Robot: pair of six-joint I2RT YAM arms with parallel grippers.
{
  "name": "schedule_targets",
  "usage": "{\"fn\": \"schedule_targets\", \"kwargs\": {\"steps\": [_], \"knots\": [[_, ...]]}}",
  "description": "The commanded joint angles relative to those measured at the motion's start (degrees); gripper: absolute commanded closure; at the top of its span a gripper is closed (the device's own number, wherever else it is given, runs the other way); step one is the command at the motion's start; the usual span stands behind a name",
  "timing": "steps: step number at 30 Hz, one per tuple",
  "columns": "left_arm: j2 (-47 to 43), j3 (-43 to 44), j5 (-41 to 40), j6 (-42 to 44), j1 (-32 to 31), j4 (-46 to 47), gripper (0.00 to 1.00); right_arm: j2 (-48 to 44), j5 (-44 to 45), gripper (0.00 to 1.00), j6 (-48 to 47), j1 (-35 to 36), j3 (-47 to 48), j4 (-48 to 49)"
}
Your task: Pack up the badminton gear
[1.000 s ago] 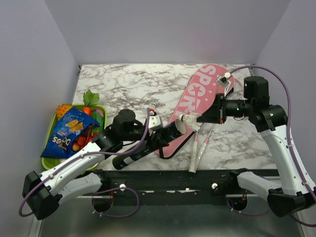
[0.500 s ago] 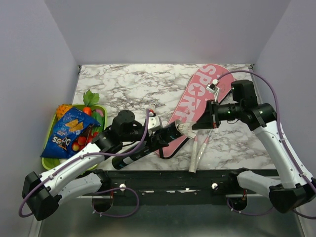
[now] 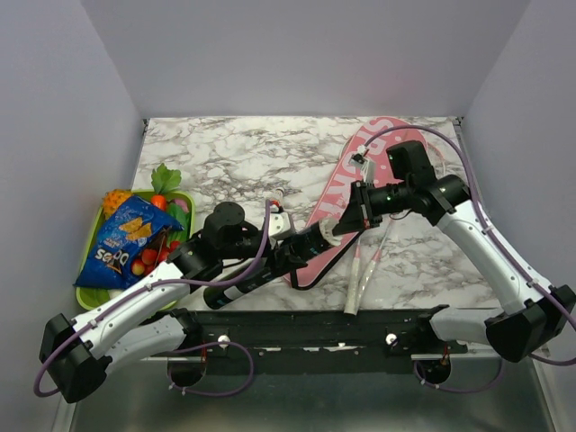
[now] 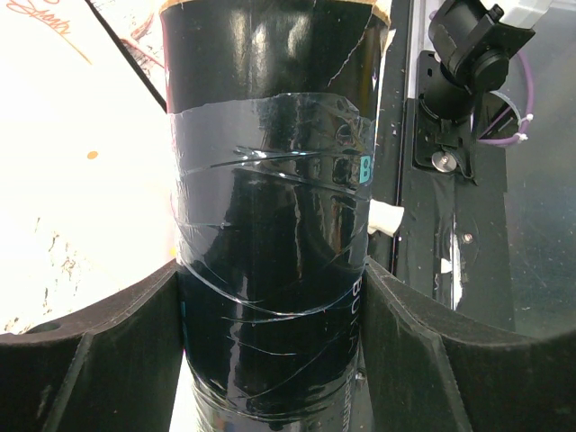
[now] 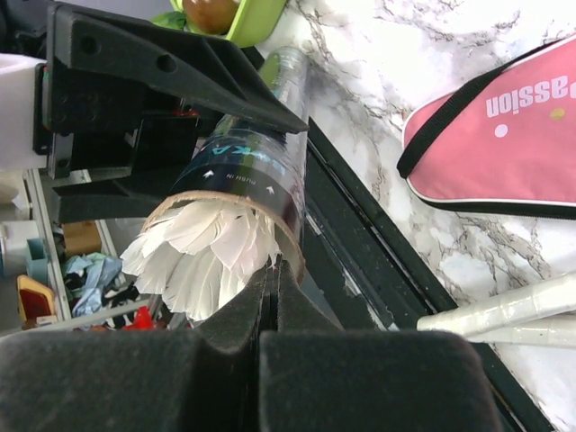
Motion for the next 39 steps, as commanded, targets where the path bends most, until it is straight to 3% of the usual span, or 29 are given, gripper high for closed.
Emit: {"fn": "schedule_targets", "kwargs": {"steps": [1, 12, 19, 22, 23, 29, 35, 39], "knots": [[0.0, -0.6, 0.6, -0.4, -0.2, 2.6, 1.0, 1.5, 4.7, 0.99, 3.0, 2.2, 1.7, 2.3], [1.8, 0.4, -0.1, -0.7, -0.6, 4.6, 1.0, 6.6, 8.0, 0.99, 4.8, 9.0, 3.4, 2.8], [3.0, 1.1, -1.7, -1.0, -0.7, 6.5, 1.0, 6.1, 8.0, 0.99, 4.2, 9.6, 2.5, 1.9], [3.5, 1.2, -2.5, -1.0, -0.6, 6.7, 1.0, 5.4, 9.2, 0.83, 3.6, 9.7, 3.1, 0.6], [3.5, 1.1, -2.9, -1.1, -0.7, 6.5, 1.0, 5.3, 9.5, 0.74, 3.5, 9.7, 3.4, 0.1], [2.2, -0.6, -5.8, -0.7, -0.7, 5.4, 1.0, 3.8, 12.4, 0.5, 3.3, 9.6, 10.0, -3.6], [-1.2, -4.1, -13.6, 0.0, -0.6, 5.1, 1.0, 5.5, 18.3, 0.44, 0.0, 7.7, 19.0, -12.0], [-2.9, -5.8, -18.5, 1.0, -0.4, 3.6, 1.0, 6.6, 20.2, 0.43, -2.1, 2.6, 23.7, -14.3]]}}
